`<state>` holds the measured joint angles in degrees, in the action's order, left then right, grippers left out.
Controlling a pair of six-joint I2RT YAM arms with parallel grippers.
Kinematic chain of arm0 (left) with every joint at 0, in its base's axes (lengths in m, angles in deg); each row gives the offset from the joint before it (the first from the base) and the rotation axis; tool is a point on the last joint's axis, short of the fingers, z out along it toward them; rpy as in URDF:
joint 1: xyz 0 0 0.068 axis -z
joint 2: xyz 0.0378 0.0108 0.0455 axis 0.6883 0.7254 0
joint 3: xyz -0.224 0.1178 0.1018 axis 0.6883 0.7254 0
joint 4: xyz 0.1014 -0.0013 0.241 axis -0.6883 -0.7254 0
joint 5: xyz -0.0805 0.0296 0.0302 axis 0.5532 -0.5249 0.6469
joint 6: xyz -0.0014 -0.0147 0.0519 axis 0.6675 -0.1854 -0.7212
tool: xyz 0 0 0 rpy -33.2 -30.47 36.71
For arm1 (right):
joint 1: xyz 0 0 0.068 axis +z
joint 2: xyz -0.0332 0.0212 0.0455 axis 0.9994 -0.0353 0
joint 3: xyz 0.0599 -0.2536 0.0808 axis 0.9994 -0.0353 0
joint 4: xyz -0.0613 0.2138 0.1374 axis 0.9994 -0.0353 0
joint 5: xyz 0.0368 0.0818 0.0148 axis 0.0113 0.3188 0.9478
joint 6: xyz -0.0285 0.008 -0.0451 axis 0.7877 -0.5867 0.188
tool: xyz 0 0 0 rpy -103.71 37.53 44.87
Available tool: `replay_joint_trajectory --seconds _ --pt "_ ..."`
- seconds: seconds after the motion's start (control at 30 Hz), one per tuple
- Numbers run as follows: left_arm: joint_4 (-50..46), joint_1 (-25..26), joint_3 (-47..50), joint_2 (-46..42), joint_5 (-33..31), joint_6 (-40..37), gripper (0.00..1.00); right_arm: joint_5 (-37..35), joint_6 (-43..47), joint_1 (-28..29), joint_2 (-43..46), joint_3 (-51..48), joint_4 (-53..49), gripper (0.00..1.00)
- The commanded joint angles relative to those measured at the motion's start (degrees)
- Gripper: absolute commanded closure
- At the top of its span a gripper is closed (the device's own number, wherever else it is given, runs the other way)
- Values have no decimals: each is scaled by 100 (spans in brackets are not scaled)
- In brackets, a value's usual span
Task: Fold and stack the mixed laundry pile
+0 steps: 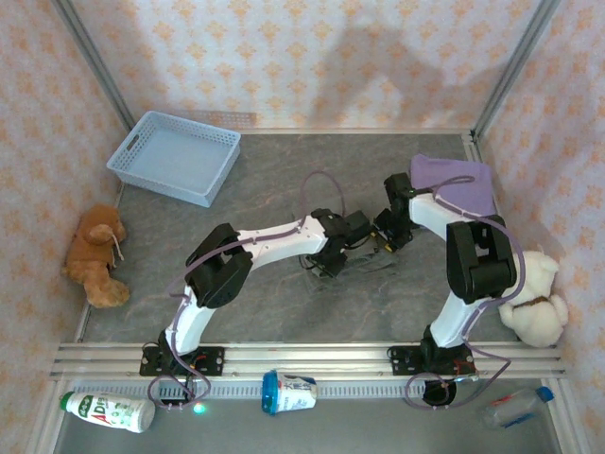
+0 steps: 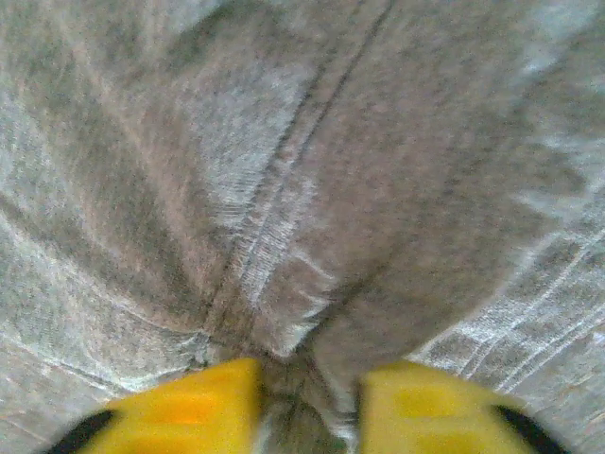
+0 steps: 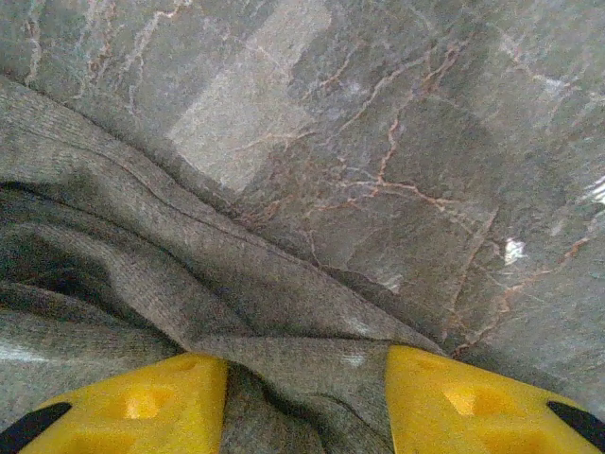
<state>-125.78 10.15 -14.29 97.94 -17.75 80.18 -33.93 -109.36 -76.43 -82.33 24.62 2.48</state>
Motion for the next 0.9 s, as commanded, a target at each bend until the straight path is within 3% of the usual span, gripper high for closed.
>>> replay_joint_trajectory --seconds 0.0,0.1,0.23,0.4,0.43,0.53,0.6,0.7,0.87 --pt "-350 26 -164 -208 -306 -79 100 -122 -205 -21 -86 -8 -6 54" --pt "-603 82 -102 -599 -244 -109 100 -158 -286 -21 -161 9 -26 54" --pt "-373 119 589 -1316 333 -89 100 -153 -337 -21 -232 40 -6 54" --pt "-346 111 898 -1155 706 25 100 -403 -126 -21 -6 298 -370 51" --pt "-348 109 799 -1155 728 3 92 -526 -44 -21 111 389 -499 50" --pt "-545 76 293 -953 553 -161 50 -690 211 -21 387 729 -771 49" --pt "-660 -34 -109 -909 578 -248 44 -697 365 -23 474 1009 -904 49" --pt "-511 -417 -433 -989 934 -149 42 -567 469 -6 516 1394 -936 49" --pt "194 -1319 -216 -1282 1134 364 48 207 495 162 202 1803 -466 61"
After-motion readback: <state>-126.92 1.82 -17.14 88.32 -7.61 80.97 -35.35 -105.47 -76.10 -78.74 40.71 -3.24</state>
